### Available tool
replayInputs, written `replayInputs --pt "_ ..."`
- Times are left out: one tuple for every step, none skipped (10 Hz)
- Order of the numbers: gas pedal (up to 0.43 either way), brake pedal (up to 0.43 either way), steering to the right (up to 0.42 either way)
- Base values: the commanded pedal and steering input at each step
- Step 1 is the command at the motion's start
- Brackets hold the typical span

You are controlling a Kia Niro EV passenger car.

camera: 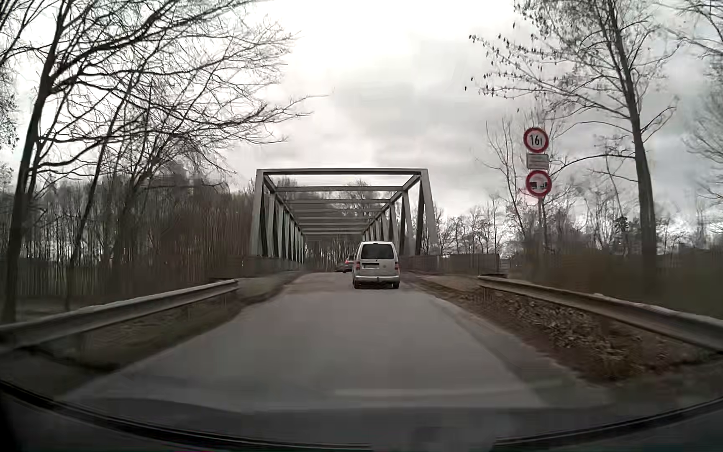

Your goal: Follow the waypoints while adhering to traffic rules and regulations

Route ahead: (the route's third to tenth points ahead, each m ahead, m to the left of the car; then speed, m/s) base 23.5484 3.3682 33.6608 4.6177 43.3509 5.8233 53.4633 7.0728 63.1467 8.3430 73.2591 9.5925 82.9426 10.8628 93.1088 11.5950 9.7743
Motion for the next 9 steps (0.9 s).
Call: replayInputs --pt "0.110 0.000 -0.018" --pt "0.110 0.000 -0.018" --pt "0.138 0.000 -0.018" --pt "0.157 0.000 -0.018" --pt "0.157 0.000 -0.017" --pt "0.157 0.000 -0.017" --pt "0.157 0.000 -0.017" --pt "0.157 0.000 -0.017" --pt "0.157 0.000 -0.018"
